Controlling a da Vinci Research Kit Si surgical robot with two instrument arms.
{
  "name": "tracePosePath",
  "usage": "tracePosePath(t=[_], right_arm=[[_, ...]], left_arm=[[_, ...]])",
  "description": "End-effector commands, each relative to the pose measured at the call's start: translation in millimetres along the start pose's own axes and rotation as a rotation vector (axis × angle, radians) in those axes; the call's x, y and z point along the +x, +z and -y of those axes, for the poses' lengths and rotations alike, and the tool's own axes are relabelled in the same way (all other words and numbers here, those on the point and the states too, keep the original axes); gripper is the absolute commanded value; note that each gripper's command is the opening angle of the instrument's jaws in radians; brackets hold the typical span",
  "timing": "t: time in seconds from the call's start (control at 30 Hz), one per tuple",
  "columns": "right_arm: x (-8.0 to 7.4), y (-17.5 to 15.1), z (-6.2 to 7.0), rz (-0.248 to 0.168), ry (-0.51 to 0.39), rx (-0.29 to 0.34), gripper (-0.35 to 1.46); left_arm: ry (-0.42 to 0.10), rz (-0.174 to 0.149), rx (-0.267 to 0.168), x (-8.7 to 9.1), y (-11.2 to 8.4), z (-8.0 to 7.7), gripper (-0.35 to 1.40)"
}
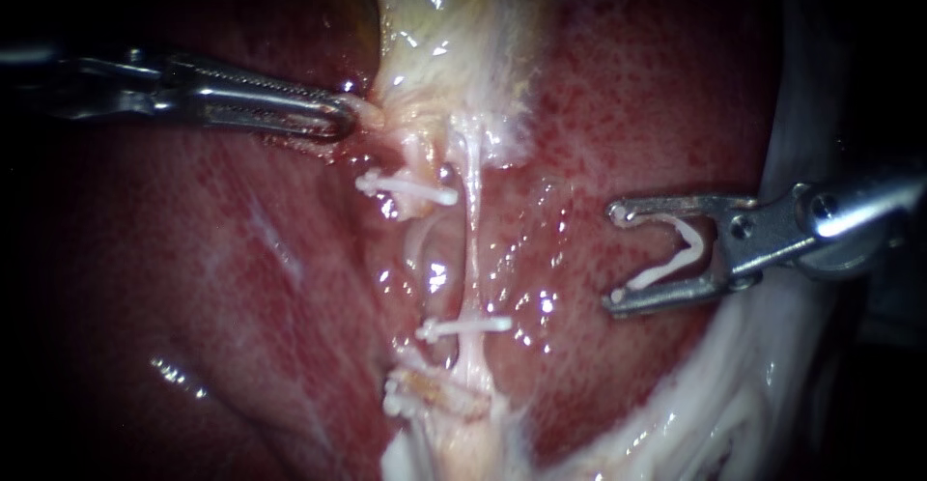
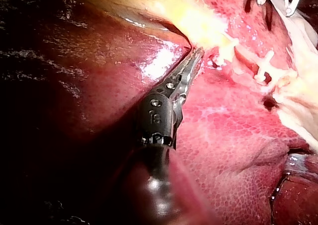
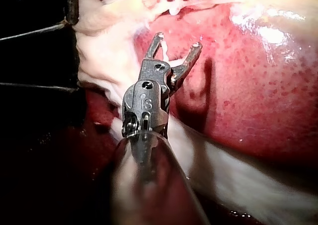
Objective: Clipping second clip right tube
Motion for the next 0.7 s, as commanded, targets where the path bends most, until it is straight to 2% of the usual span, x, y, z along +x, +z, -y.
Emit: tracePosePath(t=[0.03,0.1,0.17,0.3,0.37,0.47,0.6,0.7], right_arm=[[0.0,0.0,0.0,0.0,0.0,0.0,0.5],[0.1,0.0,0.0,0.0,0.0,0.001,0.5],[0.1,0.0,0.1,-0.001,0.0,0.004,0.5],[0.4,0.2,0.1,-0.006,0.0,0.02,0.5],[0.7,0.4,0.2,-0.009,0.0,0.031,0.5],[1.6,1.2,0.3,-0.035,0.03,0.063,0.5],[3.0,3.2,0.4,-0.095,0.143,0.105,0.5],[3.8,4.9,0.2,-0.109,0.203,0.123,0.5]], left_arm=[[-0.001,0.0,-0.001,0.2,-0.2,0.0,-0.35],[-0.005,0.001,-0.011,1.0,-1.2,-0.2,-0.35],[-0.011,-0.004,-0.002,1.9,-2.5,-0.5,-0.35],[-0.007,-0.042,0.006,4.2,-5.4,-1.6,-0.35],[0.001,-0.048,0.006,4.8,-6.2,-2.1,-0.35],[0.004,-0.054,0.007,5.2,-6.8,-2.6,-0.35],[0.004,-0.054,0.008,5.2,-6.8,-2.7,-0.35],[0.004,-0.054,0.008,5.2,-6.8,-2.7,-0.35]])
